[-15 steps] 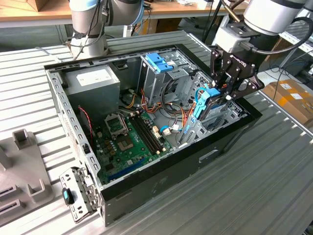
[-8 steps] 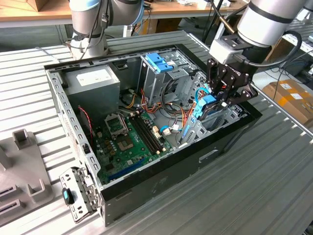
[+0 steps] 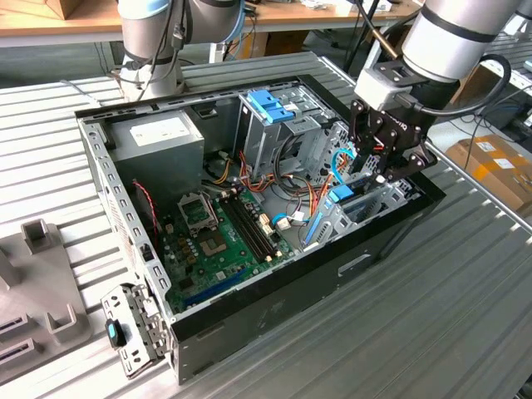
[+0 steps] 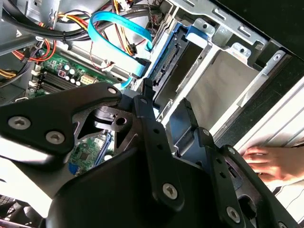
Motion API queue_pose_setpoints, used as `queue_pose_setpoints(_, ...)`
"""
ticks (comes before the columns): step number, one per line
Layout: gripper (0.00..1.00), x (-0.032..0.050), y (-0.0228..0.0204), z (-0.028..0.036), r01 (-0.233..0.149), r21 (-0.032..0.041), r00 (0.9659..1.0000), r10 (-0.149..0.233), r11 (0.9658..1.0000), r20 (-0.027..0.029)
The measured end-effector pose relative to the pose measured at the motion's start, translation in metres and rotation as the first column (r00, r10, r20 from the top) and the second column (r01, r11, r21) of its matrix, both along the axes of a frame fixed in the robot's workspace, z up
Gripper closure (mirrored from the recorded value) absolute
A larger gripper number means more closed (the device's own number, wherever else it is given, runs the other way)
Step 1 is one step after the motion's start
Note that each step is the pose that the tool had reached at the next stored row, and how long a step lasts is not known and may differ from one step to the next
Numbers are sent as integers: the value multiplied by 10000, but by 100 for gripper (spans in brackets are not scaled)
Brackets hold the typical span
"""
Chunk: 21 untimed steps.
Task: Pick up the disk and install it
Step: 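Insert the disk into the insertion slot, then insert the first disk wire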
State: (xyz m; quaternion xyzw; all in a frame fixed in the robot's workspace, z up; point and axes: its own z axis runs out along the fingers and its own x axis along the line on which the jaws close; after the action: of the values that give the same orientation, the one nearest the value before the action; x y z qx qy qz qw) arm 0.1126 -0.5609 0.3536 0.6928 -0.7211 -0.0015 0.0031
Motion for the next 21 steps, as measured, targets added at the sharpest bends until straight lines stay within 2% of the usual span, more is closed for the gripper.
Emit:
queue_pose_setpoints(2,58,-2,0,-44,-2,0,10000,2,10000,28)
queue_pose_setpoints(7,58,-3,0,-74,-1,-1,10000,1,10000,35)
queue_pose_setpoints(17,58,-3,0,-75,-1,2,10000,1,10000,34)
queue_pose_setpoints(21,58,-3,0,-33,-1,0,10000,1,10000,34)
